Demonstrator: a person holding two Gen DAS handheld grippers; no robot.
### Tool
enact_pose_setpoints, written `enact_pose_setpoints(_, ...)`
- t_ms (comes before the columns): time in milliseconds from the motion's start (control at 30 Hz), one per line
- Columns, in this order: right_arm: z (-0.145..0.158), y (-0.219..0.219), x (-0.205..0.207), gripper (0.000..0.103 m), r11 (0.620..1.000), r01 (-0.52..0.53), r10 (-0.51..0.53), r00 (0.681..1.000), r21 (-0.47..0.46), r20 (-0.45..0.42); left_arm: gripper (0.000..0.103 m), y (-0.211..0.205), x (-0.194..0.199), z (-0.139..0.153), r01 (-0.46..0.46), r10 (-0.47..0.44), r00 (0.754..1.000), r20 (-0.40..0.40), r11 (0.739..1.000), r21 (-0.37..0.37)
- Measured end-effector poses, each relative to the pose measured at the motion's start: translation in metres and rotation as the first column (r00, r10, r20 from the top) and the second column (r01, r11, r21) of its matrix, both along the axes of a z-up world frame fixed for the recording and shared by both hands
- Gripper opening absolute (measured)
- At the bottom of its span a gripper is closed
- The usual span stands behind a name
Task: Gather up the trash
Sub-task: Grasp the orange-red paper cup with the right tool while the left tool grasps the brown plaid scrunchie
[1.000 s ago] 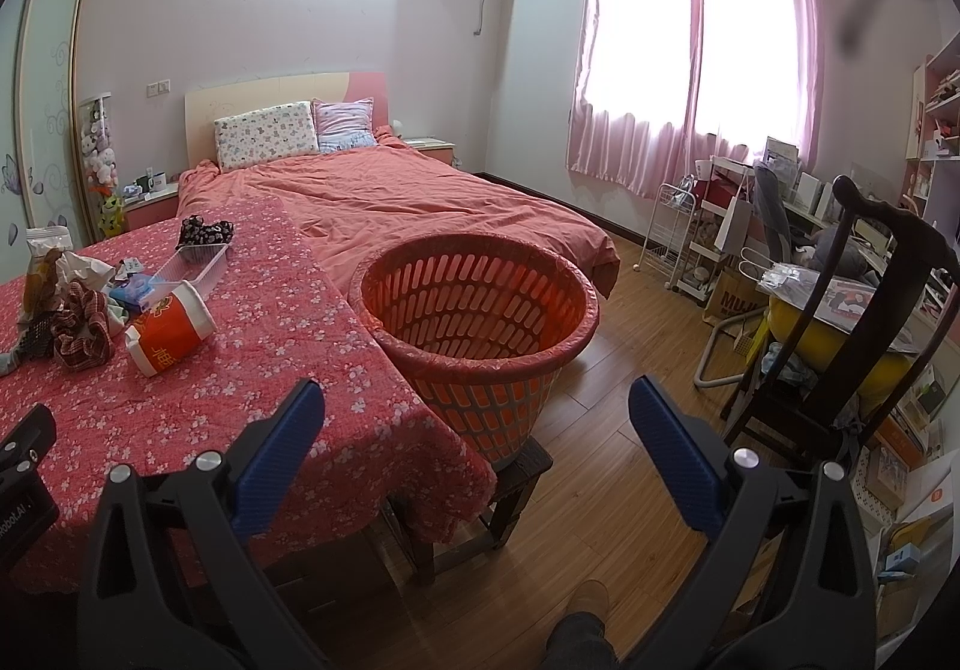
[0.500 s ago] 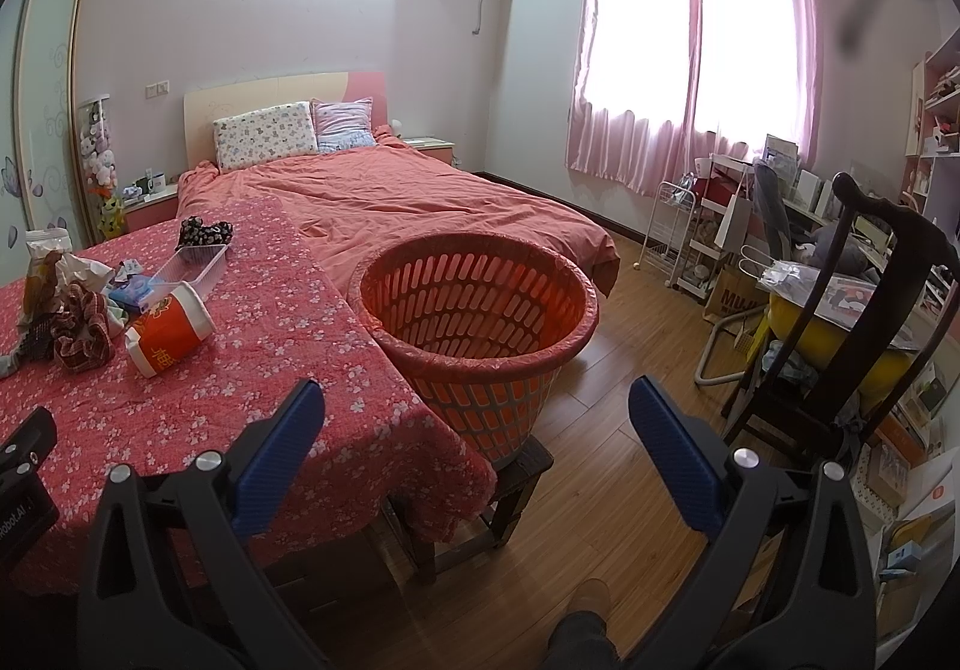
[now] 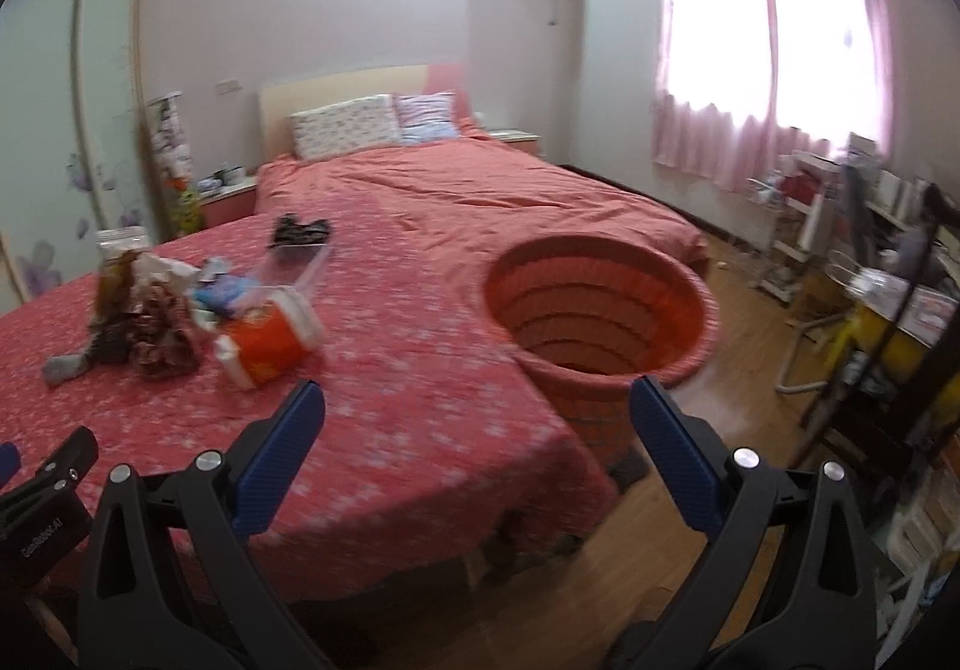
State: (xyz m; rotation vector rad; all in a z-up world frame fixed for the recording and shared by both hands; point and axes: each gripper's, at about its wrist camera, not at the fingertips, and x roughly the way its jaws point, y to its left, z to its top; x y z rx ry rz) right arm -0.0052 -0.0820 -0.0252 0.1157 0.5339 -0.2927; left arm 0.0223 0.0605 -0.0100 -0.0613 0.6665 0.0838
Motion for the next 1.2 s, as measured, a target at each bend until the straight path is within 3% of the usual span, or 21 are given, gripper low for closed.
enact_pose_setpoints(267, -0.014, 0.041, 0.067, 0.096, 0.987, -0.108, 0.115, 0.992, 0.12, -0.052, 0.101, 0.055, 0.018, -0.002, -0.088, 0.088, 0.996, 0.02, 0.996, -0.006)
enact_pose_setpoints(500, -0.042, 0.053, 0.126, 0.095, 0.975, -0.071, 0.104, 0.983, 0.211, -0.151, 0.101, 0.083, 0.031, -0.005, -0.115, 0.115, 0.993, 0.015, 0.993, -0.02)
enact_pose_setpoints(700, -0.042, 0.047, 0.15, 0.095, 0.975, -0.06, 0.093, 0.984, 0.213, -0.151, 0.101, 0.089, 0.042, -0.008, -0.101, 0.101, 0.995, 0.016, 0.995, -0.008)
enact_pose_setpoints(833, -0.052, 0.048, 0.168, 0.096, 0.982, -0.053, 0.092, 0.972, 0.18, -0.214, 0.101, 0.086, 0.051, -0.01, -0.089, 0.089, 0.996, 0.006, 0.996, -0.008)
enact_pose_setpoints(933, -0.061, 0.048, 0.168, 0.096, 0.968, -0.048, 0.109, 0.965, 0.247, -0.239, 0.101, 0.084, 0.054, -0.011, -0.081, 0.081, 0.997, 0.003, 0.997, -0.009)
enact_pose_setpoints(1200, -0.068, 0.055, 0.182, 0.095, 0.961, -0.073, 0.14, 0.96, 0.266, -0.244, 0.101, 0.079, 0.062, -0.014, -0.057, 0.057, 0.998, -0.001, 0.998, 0.004)
